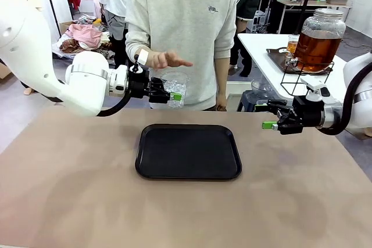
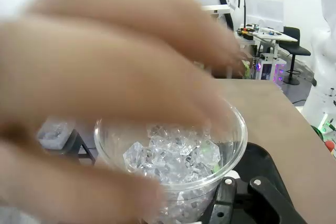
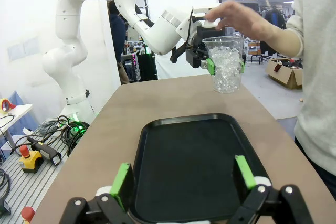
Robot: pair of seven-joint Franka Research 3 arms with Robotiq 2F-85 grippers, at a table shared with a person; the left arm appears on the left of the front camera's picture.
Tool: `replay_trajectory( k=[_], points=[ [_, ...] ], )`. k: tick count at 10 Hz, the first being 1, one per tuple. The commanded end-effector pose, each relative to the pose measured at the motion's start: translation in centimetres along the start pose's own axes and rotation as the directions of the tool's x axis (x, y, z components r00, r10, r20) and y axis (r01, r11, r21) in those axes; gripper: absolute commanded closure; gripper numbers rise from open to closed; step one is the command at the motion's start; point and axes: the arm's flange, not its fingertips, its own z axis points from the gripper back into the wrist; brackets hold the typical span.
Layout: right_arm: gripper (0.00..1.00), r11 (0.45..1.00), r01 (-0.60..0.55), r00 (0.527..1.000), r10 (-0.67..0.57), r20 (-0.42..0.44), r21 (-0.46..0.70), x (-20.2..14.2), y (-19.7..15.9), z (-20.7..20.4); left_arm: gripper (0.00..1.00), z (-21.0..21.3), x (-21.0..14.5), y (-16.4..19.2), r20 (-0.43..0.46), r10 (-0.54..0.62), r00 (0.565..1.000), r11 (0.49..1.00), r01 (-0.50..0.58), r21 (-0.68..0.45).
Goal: Pour the drink into the iced cup.
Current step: Open the gripper to release the iced cup you were holding.
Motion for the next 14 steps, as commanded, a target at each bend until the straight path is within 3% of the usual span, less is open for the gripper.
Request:
replay_trajectory(
  k=[1,14],
  points=[
    [0.00,1.000,-0.007,1.000,0.007,-0.001,-0.003,0.30,-0.08,-0.06,0.38,-0.03,0.31,-0.16,0.003,-0.003,1.000,1.000,0.003,0.001],
    [0.00,1.000,-0.007,1.000,0.007,-0.001,-0.003,0.30,-0.08,-0.06,0.38,-0.03,0.31,-0.16,0.003,-0.003,1.000,1.000,0.003,0.001]
  ],
)
